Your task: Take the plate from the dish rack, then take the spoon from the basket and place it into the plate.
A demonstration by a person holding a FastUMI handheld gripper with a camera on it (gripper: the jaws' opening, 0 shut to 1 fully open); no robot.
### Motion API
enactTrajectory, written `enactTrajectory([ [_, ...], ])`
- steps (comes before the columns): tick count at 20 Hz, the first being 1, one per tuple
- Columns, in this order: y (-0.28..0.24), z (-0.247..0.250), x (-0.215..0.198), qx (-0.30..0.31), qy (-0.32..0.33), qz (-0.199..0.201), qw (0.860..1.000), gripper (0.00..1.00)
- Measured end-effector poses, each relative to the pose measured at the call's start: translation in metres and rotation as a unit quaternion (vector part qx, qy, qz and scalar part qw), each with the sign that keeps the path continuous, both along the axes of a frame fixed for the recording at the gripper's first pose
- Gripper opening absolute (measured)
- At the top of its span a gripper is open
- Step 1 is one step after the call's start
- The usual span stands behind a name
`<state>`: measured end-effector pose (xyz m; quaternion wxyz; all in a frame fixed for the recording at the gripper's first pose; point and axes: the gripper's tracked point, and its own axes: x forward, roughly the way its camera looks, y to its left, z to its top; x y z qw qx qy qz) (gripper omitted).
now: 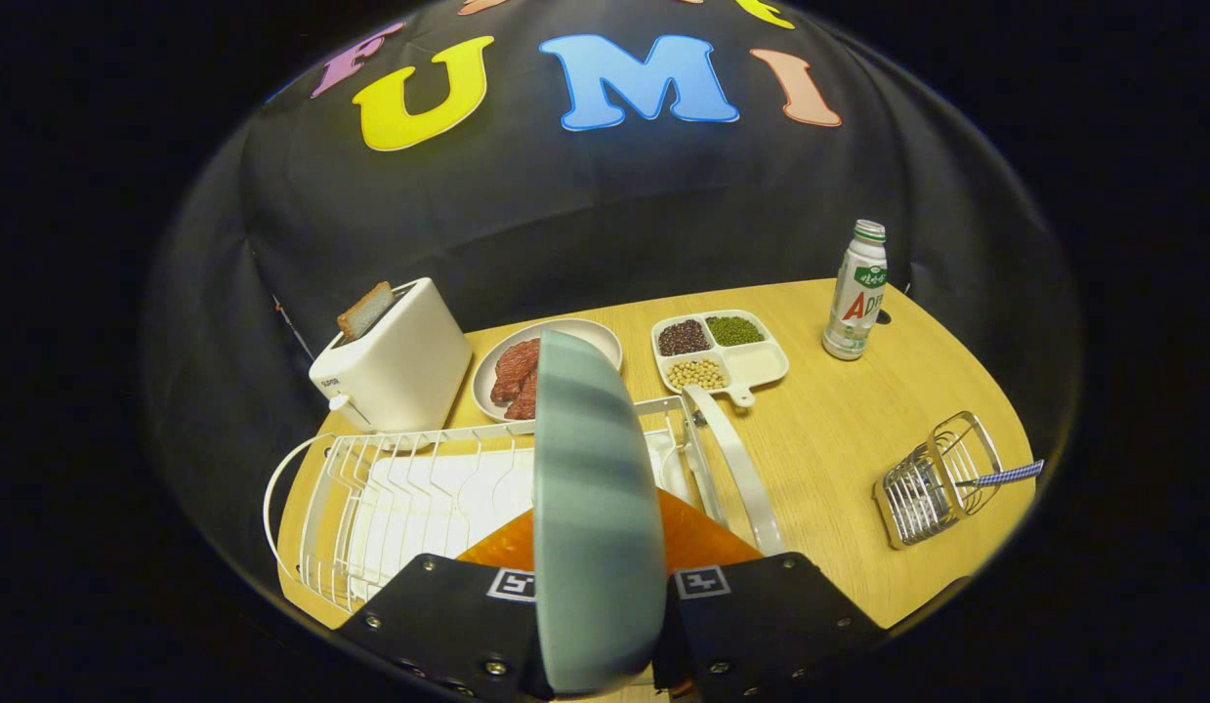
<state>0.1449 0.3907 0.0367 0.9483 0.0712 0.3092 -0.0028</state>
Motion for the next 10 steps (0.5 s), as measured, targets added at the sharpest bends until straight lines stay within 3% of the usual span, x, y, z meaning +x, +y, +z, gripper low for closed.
enactTrajectory([
  [4,0.004,0.02,-0.002,-0.077,-0.002,-0.005,0.997,0.36],
  [10,0.009,0.048,-0.011,-0.198,-0.015,-0.033,0.98,0.36],
])
